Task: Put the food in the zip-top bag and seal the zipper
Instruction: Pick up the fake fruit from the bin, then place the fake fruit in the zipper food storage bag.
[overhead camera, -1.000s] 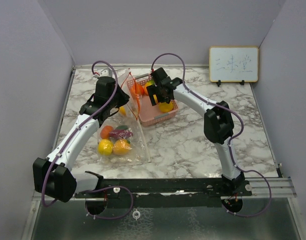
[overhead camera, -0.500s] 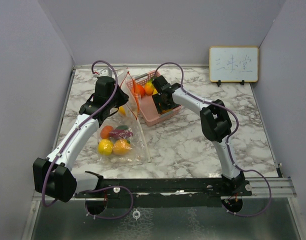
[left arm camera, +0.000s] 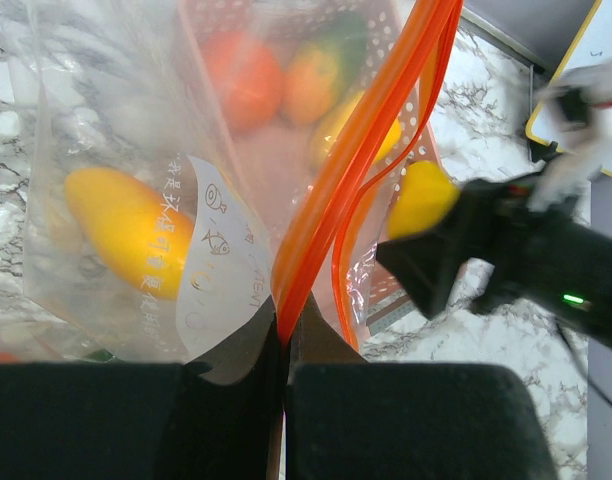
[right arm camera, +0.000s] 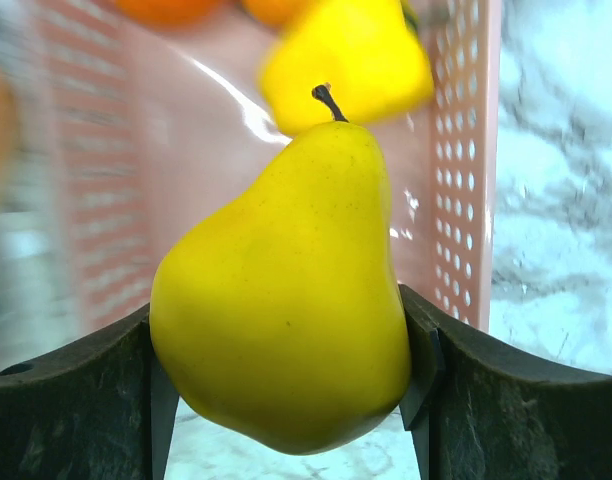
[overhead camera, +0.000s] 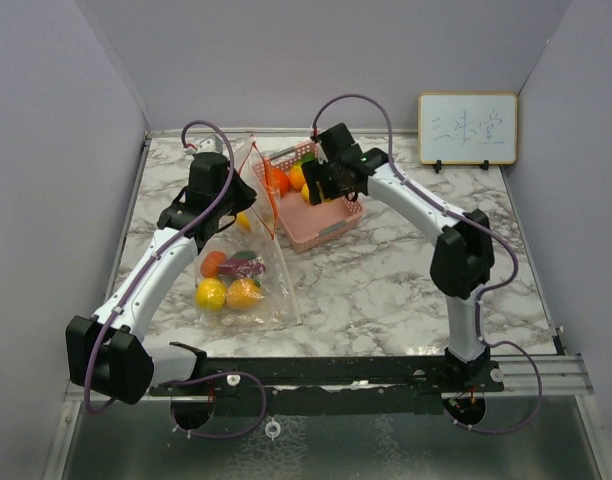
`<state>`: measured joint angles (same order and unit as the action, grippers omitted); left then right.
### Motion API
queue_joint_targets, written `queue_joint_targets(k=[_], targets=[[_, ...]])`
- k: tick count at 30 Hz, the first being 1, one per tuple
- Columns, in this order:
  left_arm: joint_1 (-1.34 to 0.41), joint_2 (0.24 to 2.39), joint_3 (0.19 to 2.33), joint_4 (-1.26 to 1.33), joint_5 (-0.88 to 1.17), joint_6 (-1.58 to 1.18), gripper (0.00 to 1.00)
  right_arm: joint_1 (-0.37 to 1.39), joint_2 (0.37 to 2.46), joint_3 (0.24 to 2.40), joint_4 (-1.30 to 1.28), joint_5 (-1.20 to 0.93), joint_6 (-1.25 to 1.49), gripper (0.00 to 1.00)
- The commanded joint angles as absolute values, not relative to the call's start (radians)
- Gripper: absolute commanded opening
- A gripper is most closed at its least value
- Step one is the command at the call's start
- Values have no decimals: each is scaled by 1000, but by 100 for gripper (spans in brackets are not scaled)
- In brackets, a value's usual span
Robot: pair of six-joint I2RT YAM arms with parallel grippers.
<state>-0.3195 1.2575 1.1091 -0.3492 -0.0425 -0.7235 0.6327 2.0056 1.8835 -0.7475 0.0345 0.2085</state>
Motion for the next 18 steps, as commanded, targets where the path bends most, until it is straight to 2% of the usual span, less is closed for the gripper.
queue_joint_targets(k=[1,5,9,13,18], targets=[[-311,1253,1112,-331,-53,-717,0,634,1853,1872,-477,-413,240,43],[-310,1253,1100,-323,-45,-724,0,634,1861,1793,-181,-691,413,43],[-310,1246,1081,-315,-35,-733,0,634,1953,1759,99,-857,641,41],[-310,1238,1068,-300,-16,-739,0,637,2042,1753,317,-923,826,40],[-305,1222,1062,-276,0,-737,0,648,2088,1754,332,-882,869,40]])
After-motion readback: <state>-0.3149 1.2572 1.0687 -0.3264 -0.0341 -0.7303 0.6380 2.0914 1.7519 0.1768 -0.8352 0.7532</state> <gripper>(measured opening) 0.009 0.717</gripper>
